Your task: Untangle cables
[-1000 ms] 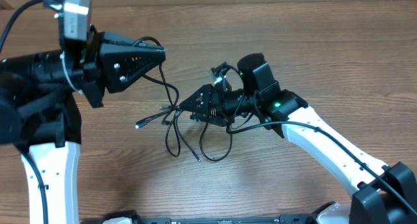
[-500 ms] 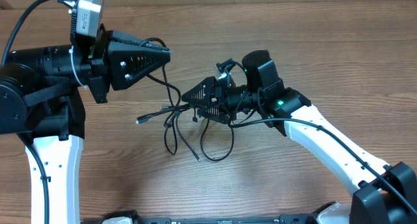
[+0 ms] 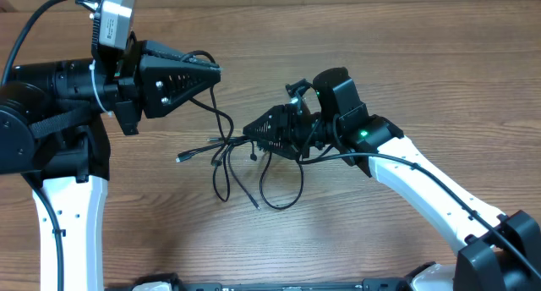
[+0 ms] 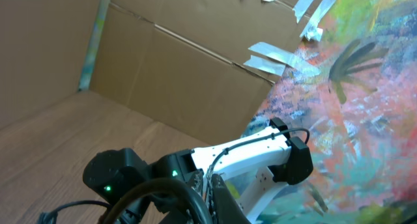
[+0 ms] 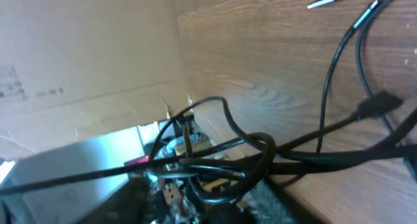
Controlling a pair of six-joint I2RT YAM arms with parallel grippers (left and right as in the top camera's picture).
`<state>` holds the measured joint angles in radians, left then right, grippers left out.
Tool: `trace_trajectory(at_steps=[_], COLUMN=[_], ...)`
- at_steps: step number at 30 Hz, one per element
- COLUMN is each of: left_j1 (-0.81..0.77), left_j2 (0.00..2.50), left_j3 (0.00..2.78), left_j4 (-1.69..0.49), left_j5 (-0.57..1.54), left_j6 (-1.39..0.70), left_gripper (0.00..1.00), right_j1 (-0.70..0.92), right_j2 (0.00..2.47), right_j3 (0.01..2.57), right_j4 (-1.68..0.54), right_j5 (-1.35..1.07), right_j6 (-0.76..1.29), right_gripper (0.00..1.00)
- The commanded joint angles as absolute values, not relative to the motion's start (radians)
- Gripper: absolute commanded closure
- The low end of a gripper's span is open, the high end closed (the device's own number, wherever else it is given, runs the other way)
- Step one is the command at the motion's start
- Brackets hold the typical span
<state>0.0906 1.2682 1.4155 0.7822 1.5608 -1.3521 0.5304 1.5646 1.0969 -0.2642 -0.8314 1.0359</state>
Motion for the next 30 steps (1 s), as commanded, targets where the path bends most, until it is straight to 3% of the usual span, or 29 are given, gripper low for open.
trace_trajectory(at_steps=[1, 6, 20, 21, 23, 24, 26, 30], left_j1=[0.077, 0.077, 0.077, 0.078, 0.078, 0.078, 0.078, 0.078], left_j2=[1.259, 1.259, 1.259, 1.259, 1.259, 1.259, 1.262, 1.263], left_j3=[1.436, 1.436, 1.436, 1.436, 1.436, 1.436, 1.436, 1.435], left_j4=[0.786, 0.786, 0.786, 0.786, 0.786, 0.786, 0.786, 0.786], left_j5=[1.56, 1.544, 1.541, 1.543, 1.546, 1.546, 1.546, 1.546], left_j6=[-1.323, -1.324, -1.323, -1.322, -1.314, -1.304, -1.293, -1.298], left_gripper=[0.96, 0.96, 0.96, 0.96, 0.96, 0.96, 0.96, 0.96], right_j1=[0.526, 0.529, 0.527, 0.527, 0.527, 0.527, 0.527, 0.526], right_j2=[1.566, 1.566, 1.566, 1.566, 1.566, 1.566, 1.566, 1.566], right_j3=[1.1, 1.1, 1.1, 1.1, 1.1, 1.1, 1.1, 1.1], right_j4=[-0.263, -0.272, -0.398, -0.398, -0.4, -0.4, -0.399, -0.381], right_j5=[-0.784, -0.767, -0.74, -0.761, -0.794, -0.806, -0.827, -0.829], right_j6=[1.052, 1.052, 1.047, 1.047, 1.048, 1.048, 1.053, 1.087], right_gripper=[0.64, 0.95, 0.96, 0.95, 0.64, 0.57, 0.51, 0.5])
